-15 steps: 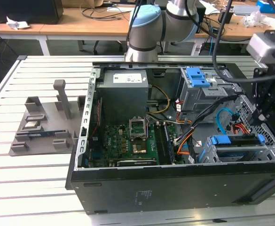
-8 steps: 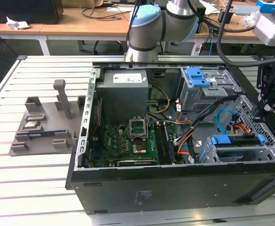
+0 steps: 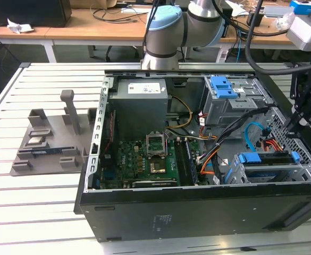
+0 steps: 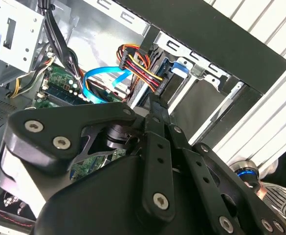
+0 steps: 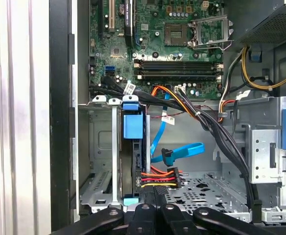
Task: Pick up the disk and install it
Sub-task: 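Insert the second disk wire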
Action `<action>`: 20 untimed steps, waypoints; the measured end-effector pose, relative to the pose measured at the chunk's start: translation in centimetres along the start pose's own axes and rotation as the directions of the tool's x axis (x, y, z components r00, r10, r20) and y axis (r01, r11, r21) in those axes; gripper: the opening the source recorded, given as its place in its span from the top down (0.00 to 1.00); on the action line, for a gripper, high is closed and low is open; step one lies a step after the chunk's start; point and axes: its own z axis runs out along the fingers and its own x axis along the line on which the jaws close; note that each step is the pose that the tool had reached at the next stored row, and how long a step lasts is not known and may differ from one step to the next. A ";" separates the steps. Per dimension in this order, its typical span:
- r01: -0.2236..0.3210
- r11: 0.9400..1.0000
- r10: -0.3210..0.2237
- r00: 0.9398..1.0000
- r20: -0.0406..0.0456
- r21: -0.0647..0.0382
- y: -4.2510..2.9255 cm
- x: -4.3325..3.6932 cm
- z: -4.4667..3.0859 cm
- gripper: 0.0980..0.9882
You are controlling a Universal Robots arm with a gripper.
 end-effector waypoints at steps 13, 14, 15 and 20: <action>0.023 1.000 -0.023 1.000 0.000 0.000 2.07 -0.68 1.00 0.70; 0.026 1.000 -0.026 1.000 0.000 0.000 2.25 -0.70 1.16 0.70; 0.029 1.000 -0.029 1.000 0.000 -0.001 2.43 -0.71 1.34 0.70; 0.059 0.998 -0.059 0.998 -0.001 -0.001 3.11 -0.74 2.33 0.70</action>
